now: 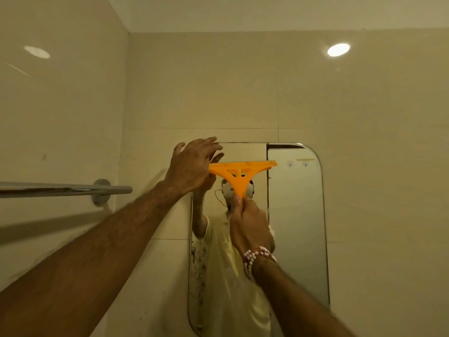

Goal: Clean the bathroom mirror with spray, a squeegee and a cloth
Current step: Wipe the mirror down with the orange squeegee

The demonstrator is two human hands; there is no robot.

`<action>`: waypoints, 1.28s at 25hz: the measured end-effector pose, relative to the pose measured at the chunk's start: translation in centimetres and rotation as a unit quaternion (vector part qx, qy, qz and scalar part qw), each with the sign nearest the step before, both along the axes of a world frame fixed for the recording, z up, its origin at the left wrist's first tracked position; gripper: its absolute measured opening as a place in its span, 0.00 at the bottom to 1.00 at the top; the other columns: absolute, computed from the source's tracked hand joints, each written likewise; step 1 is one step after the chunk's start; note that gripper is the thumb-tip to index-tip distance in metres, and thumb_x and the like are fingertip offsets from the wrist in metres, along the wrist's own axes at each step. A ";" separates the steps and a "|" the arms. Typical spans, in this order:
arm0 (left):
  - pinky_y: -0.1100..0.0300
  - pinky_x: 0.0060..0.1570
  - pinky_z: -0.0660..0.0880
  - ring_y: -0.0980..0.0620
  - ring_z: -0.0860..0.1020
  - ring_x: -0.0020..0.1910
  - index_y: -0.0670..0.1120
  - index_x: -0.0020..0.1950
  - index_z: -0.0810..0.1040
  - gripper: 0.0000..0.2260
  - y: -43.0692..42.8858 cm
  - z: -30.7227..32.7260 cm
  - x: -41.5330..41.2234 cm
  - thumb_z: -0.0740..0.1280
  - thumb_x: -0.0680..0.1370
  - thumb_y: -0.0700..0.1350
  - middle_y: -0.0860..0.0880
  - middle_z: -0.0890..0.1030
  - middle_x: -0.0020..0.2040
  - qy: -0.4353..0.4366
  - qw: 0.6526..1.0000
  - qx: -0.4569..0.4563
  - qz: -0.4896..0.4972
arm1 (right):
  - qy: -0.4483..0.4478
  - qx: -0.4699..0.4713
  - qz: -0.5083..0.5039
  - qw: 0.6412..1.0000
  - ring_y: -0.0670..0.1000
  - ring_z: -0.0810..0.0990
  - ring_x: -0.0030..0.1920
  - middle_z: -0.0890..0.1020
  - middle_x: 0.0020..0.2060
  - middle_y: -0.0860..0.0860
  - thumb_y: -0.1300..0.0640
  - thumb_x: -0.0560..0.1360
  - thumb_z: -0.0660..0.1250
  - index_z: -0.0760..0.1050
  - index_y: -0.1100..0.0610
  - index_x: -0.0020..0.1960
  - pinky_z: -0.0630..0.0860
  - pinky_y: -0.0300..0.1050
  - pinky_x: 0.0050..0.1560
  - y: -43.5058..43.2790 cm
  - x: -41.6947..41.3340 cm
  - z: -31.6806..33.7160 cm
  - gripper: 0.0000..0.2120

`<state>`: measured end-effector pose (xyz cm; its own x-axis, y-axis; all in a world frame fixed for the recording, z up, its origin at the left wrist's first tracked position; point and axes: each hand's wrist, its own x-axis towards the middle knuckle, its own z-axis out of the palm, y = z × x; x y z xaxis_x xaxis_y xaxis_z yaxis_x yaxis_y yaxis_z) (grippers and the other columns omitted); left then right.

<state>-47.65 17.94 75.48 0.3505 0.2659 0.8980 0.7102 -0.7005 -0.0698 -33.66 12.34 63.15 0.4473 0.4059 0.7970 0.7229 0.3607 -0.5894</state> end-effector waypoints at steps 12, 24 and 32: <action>0.40 0.79 0.53 0.52 0.63 0.80 0.53 0.76 0.71 0.18 3.5 -5.6 -3.4 0.57 0.86 0.45 0.53 0.67 0.81 -0.006 0.999 -0.039 0.027 | -0.064 -0.080 -0.012 0.995 0.42 0.72 0.27 0.72 0.27 0.42 0.45 0.82 0.56 0.68 0.43 0.37 0.60 0.31 0.29 1.2 -0.5 -13.9 0.15; 0.38 0.77 0.59 0.47 0.68 0.77 0.49 0.76 0.73 0.20 3.1 -6.3 -3.1 0.53 0.86 0.50 0.47 0.71 0.78 -0.105 0.994 0.028 -0.027 | -0.077 -0.050 -0.029 0.995 0.57 0.79 0.48 0.80 0.49 0.57 0.40 0.82 0.49 0.76 0.55 0.51 0.79 0.57 0.51 3.1 -2.1 -2.0 0.24; 0.38 0.78 0.56 0.46 0.67 0.78 0.49 0.77 0.71 0.20 3.5 -9.2 -3.0 0.54 0.86 0.51 0.46 0.69 0.79 -0.083 0.996 0.021 0.003 | -0.129 -0.083 -0.015 0.988 0.48 0.76 0.30 0.76 0.31 0.46 0.34 0.79 0.44 0.73 0.49 0.41 0.79 0.53 0.37 1.8 0.2 -15.9 0.27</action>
